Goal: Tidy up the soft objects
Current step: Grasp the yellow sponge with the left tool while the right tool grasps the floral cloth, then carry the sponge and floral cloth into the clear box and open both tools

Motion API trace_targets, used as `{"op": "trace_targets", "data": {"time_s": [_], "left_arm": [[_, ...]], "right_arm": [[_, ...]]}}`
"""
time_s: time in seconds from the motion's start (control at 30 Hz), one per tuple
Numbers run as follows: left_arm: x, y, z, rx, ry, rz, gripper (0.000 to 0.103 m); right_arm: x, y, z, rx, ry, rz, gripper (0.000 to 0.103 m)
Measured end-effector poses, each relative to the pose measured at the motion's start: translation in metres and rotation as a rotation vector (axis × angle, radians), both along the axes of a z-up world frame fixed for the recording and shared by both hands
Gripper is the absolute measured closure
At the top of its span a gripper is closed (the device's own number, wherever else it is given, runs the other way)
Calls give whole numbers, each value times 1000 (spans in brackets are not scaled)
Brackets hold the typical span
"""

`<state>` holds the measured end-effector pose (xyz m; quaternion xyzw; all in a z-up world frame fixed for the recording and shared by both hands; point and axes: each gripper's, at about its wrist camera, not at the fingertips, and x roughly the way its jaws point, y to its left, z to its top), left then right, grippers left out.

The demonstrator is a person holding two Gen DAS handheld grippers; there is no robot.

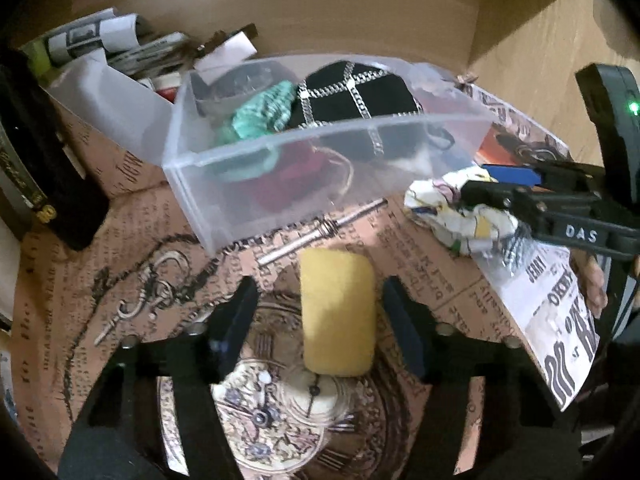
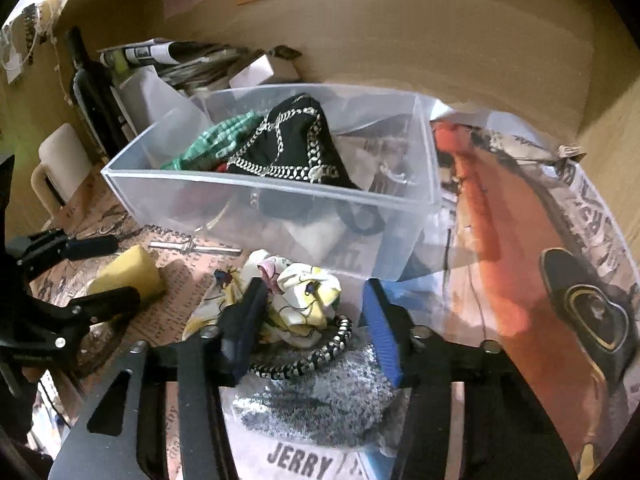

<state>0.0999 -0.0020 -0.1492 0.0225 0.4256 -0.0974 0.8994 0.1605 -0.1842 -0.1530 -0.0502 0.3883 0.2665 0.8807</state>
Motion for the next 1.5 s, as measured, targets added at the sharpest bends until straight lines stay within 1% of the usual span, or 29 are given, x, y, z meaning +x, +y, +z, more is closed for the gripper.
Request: {"op": "trace_targets", "data": {"time_s": [0.03,0.1,0.13,0.17,0.27,0.43,0.63,0.87,1.13,1.3,1.4,1.5], "left_arm": [[1,0,-2,-4,7,-5,52],[2,-1,-5,-12,23,-12,67],[3,0,-6,-15,27,-13,69],[2,0,-6,-18,25,-10,69],[-1,1,1,-29,5,-4,69],[-9,3,23,-42,-58,-1,69],[-15,4,57,-65,-148,5,69],[0,5,85,-80,-224,27,69],[25,4,107,-84,-280,68,69],[45,1,115,-69,-301,86,69],[62,-1,113,-76,-283,90,69],[81,-5,106,-74,-248,97,69]], "right_arm": [[1,0,0,-1,-1,5,72],[0,1,0,2,-6,15,77],[-1,1,1,3,-14,17,82],[-2,1,1,2,-22,16,85],[-6,0,6,11,-51,14,89],[-16,-1,23,38,-108,15,91],[-33,-6,49,72,-189,24,91],[-46,-11,79,118,-289,18,91],[-40,-20,108,148,-390,-38,91],[-23,-22,114,157,-412,-76,91],[-12,-21,111,152,-407,-100,91],[2,-19,104,124,-398,-125,91]]}}
